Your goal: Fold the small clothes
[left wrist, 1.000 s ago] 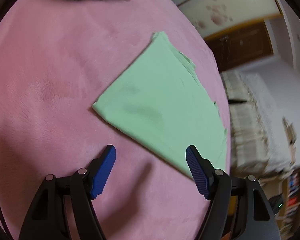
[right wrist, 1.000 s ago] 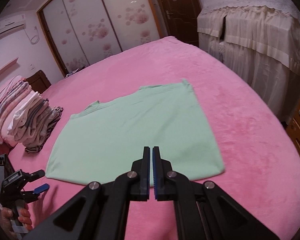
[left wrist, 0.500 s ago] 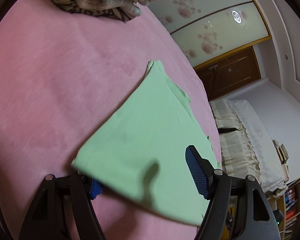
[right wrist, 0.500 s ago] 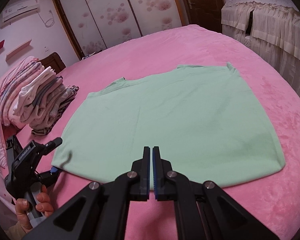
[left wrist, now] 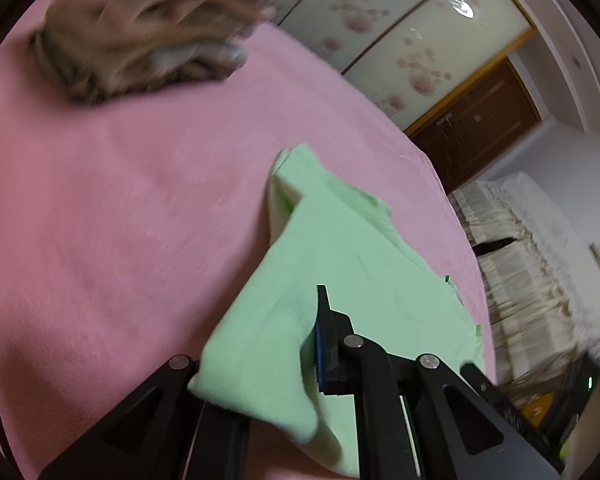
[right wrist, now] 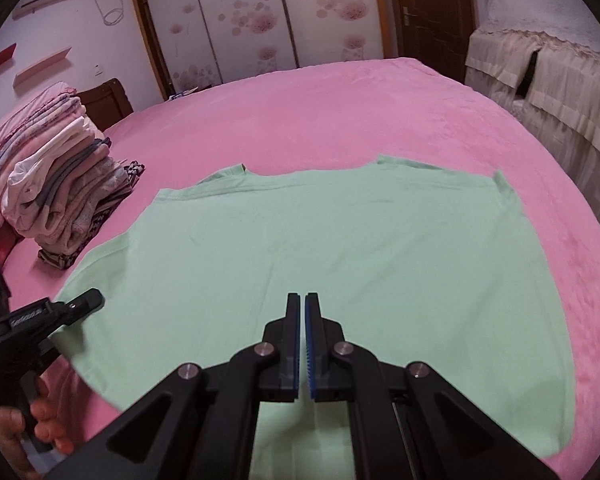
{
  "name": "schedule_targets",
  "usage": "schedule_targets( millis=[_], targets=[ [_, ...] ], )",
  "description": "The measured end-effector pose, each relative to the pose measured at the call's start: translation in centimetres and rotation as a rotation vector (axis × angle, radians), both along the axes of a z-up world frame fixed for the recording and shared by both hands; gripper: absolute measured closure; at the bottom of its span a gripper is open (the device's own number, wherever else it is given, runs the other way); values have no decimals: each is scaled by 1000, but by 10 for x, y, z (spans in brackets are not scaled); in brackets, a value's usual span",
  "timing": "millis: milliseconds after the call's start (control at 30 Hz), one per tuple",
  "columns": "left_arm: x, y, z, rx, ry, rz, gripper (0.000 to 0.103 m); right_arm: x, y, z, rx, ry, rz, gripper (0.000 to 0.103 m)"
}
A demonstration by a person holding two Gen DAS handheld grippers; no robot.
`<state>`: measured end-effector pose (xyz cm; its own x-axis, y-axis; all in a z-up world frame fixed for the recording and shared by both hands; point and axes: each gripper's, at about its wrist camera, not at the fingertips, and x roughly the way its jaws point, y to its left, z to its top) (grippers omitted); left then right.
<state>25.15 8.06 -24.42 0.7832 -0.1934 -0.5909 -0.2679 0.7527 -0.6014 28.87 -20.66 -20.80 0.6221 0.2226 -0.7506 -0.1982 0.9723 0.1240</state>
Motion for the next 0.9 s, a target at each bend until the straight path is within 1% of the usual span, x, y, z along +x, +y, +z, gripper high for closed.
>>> schedule_targets(
  millis=[133,267,367,433,567,600,700,767,900],
  targets=[
    [-1,-7,21,80,-31,-18,97,23,10,-16,-14,46,8,101],
    [-1,-10,37,123,-38,-33,97,34,19,-40,-41,111,15,101],
    [-2,-16,49,159,-36,-46,97,36,20,-47,-53,128,14,101],
    [2,-27,56,189,-33,-55,97,38,20,-49,-51,141,15,101],
    [9,-46,73,249,-37,-81,97,39,16,-49,-29,153,19,101],
    [12,-54,79,276,-39,-93,97,40,14,-49,-19,158,20,101],
    [20,-75,92,338,-41,-129,97,41,6,-46,39,171,22,101],
    [27,-98,100,394,-43,-172,97,39,-4,-39,80,168,7,101],
    [38,-154,106,469,-58,-274,97,20,-37,-18,149,123,-37,101]
  ],
)
